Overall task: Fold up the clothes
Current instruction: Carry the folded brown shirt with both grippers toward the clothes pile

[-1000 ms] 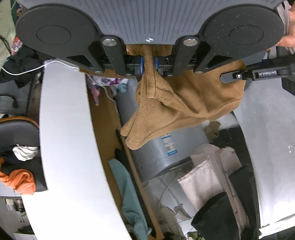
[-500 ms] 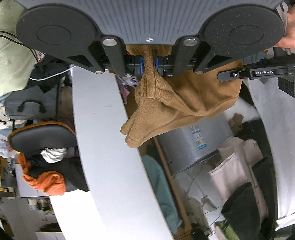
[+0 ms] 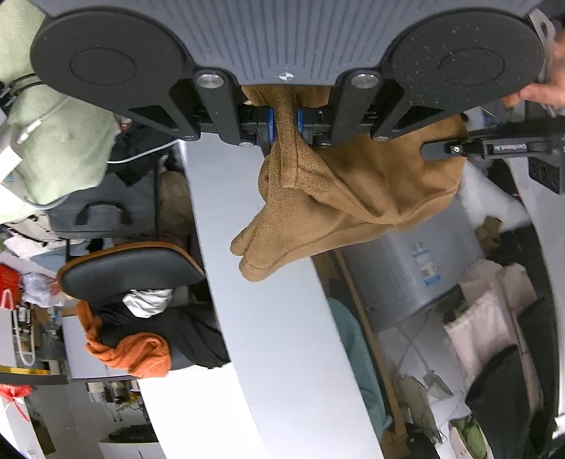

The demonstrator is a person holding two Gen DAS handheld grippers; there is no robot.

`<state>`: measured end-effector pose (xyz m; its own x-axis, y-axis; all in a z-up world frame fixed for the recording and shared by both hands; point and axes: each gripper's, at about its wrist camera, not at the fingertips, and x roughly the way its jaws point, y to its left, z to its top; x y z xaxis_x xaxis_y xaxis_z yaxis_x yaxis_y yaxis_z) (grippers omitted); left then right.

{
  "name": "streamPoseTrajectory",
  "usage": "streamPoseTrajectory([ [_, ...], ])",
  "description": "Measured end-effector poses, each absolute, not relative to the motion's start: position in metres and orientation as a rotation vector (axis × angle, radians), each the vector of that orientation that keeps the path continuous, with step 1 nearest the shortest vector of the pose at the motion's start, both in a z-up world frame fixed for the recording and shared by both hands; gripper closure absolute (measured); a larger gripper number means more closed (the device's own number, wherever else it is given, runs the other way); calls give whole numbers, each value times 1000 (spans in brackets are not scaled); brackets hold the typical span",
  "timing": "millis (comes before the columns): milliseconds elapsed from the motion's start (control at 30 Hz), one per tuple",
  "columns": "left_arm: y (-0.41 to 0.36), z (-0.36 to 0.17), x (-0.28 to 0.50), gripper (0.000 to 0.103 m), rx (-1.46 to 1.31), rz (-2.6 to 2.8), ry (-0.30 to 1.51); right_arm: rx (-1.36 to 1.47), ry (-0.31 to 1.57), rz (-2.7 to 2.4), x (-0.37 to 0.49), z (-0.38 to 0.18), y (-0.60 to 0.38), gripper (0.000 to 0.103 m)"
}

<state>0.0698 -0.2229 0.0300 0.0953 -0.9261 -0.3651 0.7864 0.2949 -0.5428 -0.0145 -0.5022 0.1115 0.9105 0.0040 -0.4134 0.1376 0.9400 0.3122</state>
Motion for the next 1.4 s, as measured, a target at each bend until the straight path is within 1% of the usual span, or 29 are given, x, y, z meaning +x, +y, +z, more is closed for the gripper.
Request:
streamPoseTrajectory([
  [367, -265, -20, 82, 96, -226, -1377, 778, 302, 477, -152, 3, 65, -533, 92],
  [500, -281, -49, 91, 96, -232, -1383, 801, 296, 498, -179, 16, 47, -548, 92],
  [867, -318, -128, 114, 97, -226, -1381, 861, 313, 584, -206, 64, -40, -577, 92],
  [1133, -333, -177, 113, 96, -195, -1384, 859, 309, 636, -235, 82, -104, -582, 92],
  [1400, -349, -212, 135, 96, -203, -1375, 880, 297, 637, -262, 103, -135, -592, 92],
])
